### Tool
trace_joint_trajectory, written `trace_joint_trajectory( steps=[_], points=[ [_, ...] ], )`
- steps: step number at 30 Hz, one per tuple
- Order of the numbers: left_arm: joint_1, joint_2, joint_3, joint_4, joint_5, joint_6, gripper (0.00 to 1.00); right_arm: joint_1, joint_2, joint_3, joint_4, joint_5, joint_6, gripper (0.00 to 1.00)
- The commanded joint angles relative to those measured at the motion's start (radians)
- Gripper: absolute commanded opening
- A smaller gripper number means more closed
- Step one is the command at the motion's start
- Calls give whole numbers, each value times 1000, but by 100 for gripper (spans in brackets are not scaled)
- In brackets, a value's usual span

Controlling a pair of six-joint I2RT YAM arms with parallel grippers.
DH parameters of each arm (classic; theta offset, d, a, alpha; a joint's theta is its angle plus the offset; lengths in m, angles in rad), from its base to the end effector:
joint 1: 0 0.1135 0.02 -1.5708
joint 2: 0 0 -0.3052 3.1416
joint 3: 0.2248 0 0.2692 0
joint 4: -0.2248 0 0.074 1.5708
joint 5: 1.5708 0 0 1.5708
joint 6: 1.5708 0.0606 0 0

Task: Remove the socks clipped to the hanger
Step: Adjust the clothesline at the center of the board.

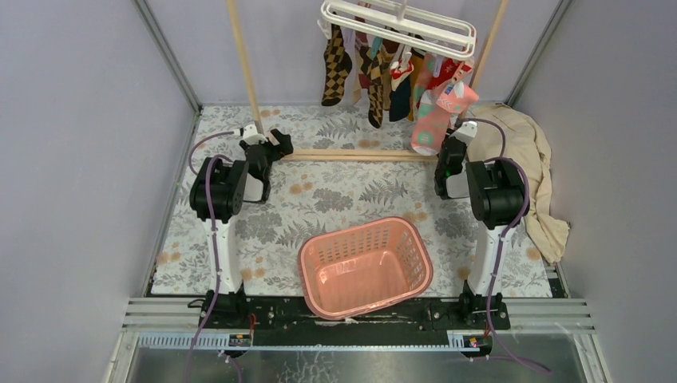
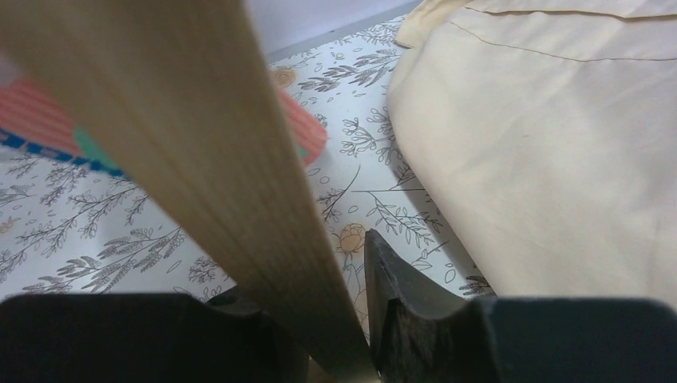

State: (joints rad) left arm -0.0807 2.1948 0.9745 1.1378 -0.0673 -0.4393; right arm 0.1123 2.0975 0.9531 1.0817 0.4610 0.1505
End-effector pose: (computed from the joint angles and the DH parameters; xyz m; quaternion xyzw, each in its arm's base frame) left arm 0.4776 -0.0345 0.1242 -0.1535 0.7194 -0.1501 0.6606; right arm 0.4647 0.0253 0.1552 0.1699 0.7065 -0.0778 0.6826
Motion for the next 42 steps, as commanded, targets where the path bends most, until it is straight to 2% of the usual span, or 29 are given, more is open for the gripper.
trace_joint_trajectory(
  steps=[1, 3, 7, 10, 14, 17, 22, 25, 34, 38, 42],
  points=[
    [-71, -29, -11, 183, 312, -172, 99, 106, -4, 59, 52, -334, 166, 34],
    [-50, -28, -4, 134, 323, -216, 99, 105, -6, 63, 34, -340, 167, 41],
    [-13, -31, -7, 103, 407, -250, 99, 106, -8, 61, 34, -341, 166, 43],
    [8, -28, 26, 14, 457, -277, 99, 105, -9, 58, 37, -341, 167, 46],
    [63, 55, -29, 374, 637, -434, 99, 105, -8, 62, 30, -339, 168, 48],
    [90, 120, -8, 472, 707, -535, 99, 105, -8, 64, 26, -341, 169, 49],
    [104, 76, -77, 472, 677, -502, 99, 105, -18, 55, 18, -340, 170, 51],
    [112, 28, -124, 476, 662, -498, 99, 104, -38, 32, 14, -335, 173, 56],
    [113, -95, -260, 474, 557, -444, 99, 104, -162, -60, -74, -294, 217, 91],
    [113, -94, -273, 474, 520, -460, 99, 105, -206, -96, -98, -286, 228, 99],
    [118, -84, -266, 478, 555, -455, 99, 105, -236, -126, -112, -280, 230, 100]
  ],
)
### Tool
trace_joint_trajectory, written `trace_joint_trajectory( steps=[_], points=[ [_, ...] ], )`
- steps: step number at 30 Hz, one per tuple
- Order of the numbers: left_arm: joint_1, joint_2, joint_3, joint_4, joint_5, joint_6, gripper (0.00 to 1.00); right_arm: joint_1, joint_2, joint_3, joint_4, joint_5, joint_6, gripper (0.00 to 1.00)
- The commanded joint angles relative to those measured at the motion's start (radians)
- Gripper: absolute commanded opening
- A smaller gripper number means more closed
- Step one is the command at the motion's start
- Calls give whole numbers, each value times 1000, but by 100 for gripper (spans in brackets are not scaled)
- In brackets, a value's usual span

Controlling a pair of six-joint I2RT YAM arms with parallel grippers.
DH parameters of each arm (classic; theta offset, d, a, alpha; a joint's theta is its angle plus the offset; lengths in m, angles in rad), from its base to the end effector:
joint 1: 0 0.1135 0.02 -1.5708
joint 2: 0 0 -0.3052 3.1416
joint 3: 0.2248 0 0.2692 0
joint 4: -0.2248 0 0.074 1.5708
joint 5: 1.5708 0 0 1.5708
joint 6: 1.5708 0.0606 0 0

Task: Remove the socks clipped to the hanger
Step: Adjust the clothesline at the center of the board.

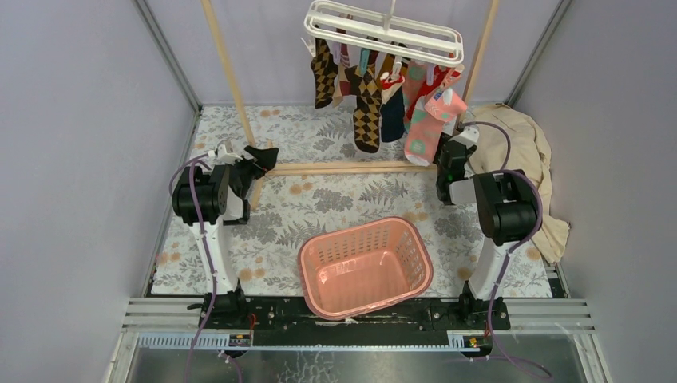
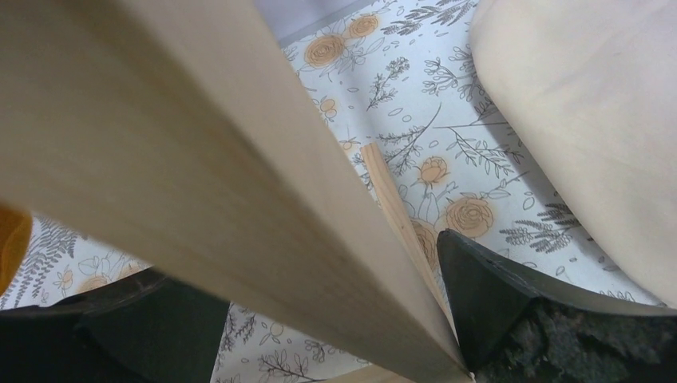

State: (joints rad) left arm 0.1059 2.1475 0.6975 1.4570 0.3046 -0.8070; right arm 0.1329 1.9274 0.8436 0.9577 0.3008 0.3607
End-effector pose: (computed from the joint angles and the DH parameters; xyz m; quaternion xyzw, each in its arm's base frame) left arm 0.4090 0.0252 0.1170 -0.2103 0.6726 -0.3413 0.6220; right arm 0.4318 0.0396 0.1791 0.1827 0.7257 0.0507 0.6613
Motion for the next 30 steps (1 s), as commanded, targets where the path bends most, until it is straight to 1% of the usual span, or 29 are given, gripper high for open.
trace_joint_trajectory(
  steps=[1, 5, 8, 11, 13, 15, 19, 20, 23, 26, 30],
  points=[
    [-68, -36, 8, 160, 180, -87, 99, 85, -72, -21, 6, -113, 21, 100],
    [-67, -37, -3, 159, 182, -64, 99, 83, -100, -55, -26, -67, 36, 100],
    [-68, -47, -16, 160, 172, -58, 99, 65, -106, -82, -15, -106, 80, 100],
    [-68, -58, -31, 159, 161, -50, 99, 11, -87, -100, -5, -231, 204, 99],
    [-68, -67, -44, 160, 151, -46, 99, -43, -63, -121, 41, -345, 293, 99],
    [-69, -80, -59, 160, 141, -35, 99, -82, -35, -142, 100, -427, 374, 100],
    [-81, -106, -93, 160, 106, -10, 99, -126, 11, -166, 159, -543, 499, 100],
    [-85, -114, -103, 160, 97, -4, 99, -160, 23, -170, 178, -572, 533, 100],
    [-91, -133, -124, 161, 71, 9, 99, -197, 47, -182, 206, -640, 614, 100],
    [-89, -141, -131, 161, 63, 11, 99, -215, 27, -185, 167, -678, 640, 100],
    [-89, -136, -128, 161, 64, 7, 99, -214, -76, -173, -41, -612, 524, 100]
  ],
)
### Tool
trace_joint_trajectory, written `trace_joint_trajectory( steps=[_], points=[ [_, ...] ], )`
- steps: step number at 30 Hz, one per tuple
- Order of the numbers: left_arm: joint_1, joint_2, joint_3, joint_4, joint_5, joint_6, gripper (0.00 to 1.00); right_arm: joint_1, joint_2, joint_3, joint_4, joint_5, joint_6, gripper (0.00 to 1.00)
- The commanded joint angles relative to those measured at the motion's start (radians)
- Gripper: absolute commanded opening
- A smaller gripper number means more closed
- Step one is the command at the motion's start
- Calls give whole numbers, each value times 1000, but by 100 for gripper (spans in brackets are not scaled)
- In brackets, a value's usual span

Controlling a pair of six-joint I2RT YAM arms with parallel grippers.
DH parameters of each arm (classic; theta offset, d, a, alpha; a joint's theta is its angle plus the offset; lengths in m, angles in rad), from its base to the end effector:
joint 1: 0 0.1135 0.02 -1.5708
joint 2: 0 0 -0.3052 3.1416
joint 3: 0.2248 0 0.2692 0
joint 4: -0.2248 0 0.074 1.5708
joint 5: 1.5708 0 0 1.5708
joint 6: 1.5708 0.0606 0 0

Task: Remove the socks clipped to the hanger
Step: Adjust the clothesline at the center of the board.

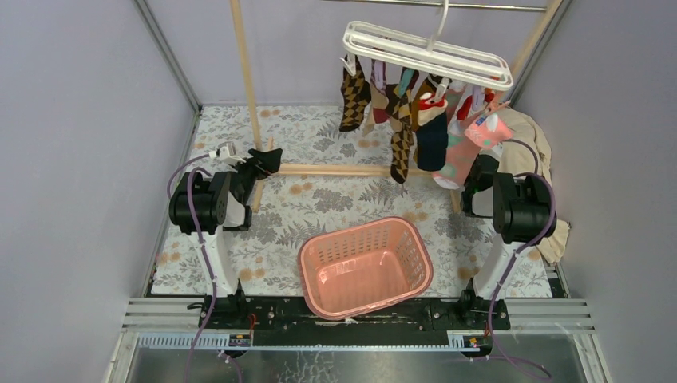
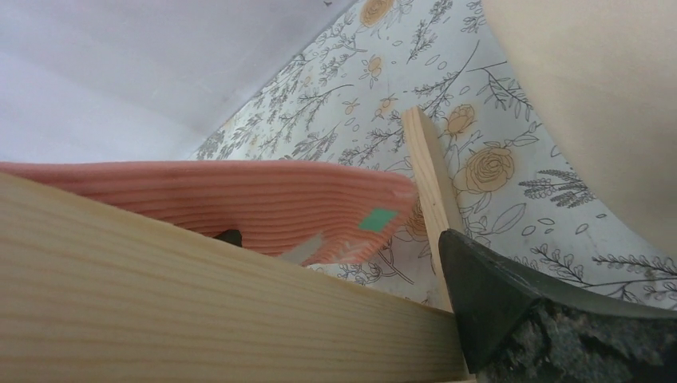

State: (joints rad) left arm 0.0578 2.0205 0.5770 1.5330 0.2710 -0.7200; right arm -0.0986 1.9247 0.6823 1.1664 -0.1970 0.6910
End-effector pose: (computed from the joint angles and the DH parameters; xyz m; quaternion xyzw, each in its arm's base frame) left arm 0.3777 0.0056 0.1475 -0.1612 0.6565 -0.3239 0.6619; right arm 0.3995 -0.0276 0.1606 0.2190 0.6995 0.2664 0.6259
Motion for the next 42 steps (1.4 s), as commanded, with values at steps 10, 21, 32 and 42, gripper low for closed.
trace_joint_trajectory(
  steps=[10, 21, 32, 42],
  points=[
    [-42, -11, -16, 85, 81, -82, 99, 156, -283, 53, -632, 303, -126, 100],
    [-52, -27, -36, 85, 65, -65, 99, 199, -310, 115, -793, 501, -229, 100],
    [-53, -124, -119, 86, 59, -41, 99, 205, -457, 40, -838, 550, -245, 100],
    [-43, -260, -204, 81, 69, -10, 99, 204, -592, -34, -894, 483, -229, 100]
  ],
)
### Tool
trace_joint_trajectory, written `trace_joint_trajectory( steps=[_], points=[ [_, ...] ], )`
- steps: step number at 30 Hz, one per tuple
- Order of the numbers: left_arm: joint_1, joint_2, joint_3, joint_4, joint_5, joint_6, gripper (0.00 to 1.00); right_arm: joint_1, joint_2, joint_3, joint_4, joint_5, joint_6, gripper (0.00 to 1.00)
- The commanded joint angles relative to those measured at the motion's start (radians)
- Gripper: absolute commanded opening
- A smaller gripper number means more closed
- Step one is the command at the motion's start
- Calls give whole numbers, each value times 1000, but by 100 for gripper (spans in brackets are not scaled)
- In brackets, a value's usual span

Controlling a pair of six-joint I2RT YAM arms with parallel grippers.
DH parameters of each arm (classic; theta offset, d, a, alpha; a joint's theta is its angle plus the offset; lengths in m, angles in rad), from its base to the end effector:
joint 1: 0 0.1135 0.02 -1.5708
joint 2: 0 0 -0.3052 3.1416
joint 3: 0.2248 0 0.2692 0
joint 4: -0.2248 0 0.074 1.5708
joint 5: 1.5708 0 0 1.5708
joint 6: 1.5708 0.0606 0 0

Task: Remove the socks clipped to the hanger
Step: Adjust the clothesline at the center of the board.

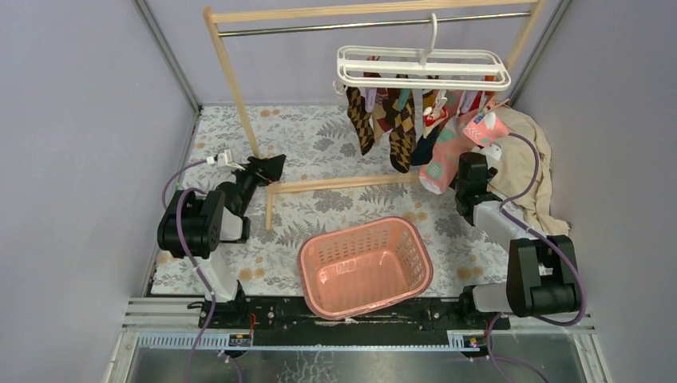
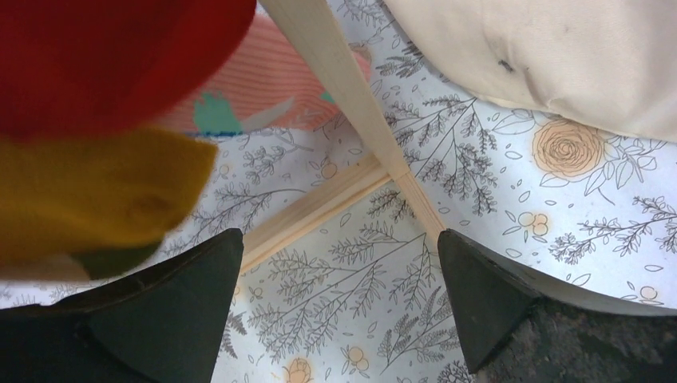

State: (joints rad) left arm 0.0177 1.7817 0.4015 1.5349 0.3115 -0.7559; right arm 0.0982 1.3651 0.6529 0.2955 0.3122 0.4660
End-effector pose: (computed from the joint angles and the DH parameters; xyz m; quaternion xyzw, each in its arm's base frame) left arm 0.3229 -0.0129 0.1859 -0.1332 0.6395 -0.3648 0.6635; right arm 0.3162 0.0124 0.2329 0.2348 0.7984 0.0249 0.5539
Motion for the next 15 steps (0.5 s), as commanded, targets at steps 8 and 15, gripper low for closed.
trace_joint_trajectory(
  steps=[8, 15],
  points=[
    [-3, -140, -65, -108, -66, 116, 99, 8, -73, -60, -38, 14, -10, 100],
    [-51, -333, -35, -446, -227, 279, 99, 8, -79, -70, -44, 1, 1, 100]
  ],
)
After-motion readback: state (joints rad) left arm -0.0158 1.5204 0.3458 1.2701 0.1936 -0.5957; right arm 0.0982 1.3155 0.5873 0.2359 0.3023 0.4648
